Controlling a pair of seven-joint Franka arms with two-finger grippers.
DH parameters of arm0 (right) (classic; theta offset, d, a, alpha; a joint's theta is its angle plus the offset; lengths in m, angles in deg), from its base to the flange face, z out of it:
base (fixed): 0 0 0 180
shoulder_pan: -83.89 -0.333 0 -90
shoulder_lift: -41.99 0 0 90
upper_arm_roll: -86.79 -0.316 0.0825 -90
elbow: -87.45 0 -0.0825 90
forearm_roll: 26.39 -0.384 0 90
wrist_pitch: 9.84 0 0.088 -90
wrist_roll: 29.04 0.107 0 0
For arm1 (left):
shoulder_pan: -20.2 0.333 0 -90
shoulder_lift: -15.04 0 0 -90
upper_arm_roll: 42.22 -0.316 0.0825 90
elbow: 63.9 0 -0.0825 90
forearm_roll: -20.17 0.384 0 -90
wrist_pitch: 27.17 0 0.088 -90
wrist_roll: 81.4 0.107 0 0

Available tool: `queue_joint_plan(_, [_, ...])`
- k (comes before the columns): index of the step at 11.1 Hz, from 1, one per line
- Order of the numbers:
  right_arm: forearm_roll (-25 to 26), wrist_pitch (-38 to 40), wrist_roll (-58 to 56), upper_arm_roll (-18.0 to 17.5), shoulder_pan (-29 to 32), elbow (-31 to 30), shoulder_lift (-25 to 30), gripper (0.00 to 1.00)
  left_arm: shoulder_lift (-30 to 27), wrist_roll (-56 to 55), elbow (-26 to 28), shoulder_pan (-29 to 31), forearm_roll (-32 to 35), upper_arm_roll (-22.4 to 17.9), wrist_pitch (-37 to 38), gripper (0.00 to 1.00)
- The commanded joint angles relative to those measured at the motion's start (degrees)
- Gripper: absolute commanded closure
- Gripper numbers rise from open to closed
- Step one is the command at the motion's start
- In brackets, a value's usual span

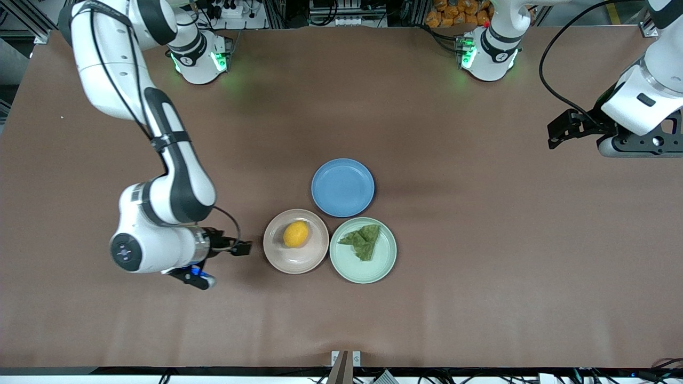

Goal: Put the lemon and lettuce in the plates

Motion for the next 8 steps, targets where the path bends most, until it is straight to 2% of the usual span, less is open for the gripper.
queue_joint_plan(1, [9.10,3.78,-1.94,-0.65,0.77,-0.19,2.22,0.00,-0.64,0.78,-0.40,0.29,-0.27,0.00,1.18,0.00])
queue_joint_plan(8, [12.11,10.47,-15.82,-0.13,7.88,-0.19,6.96,0.00,-0.73,1.05,-0.40,0.29,-0.27,-0.44,1.18,0.00])
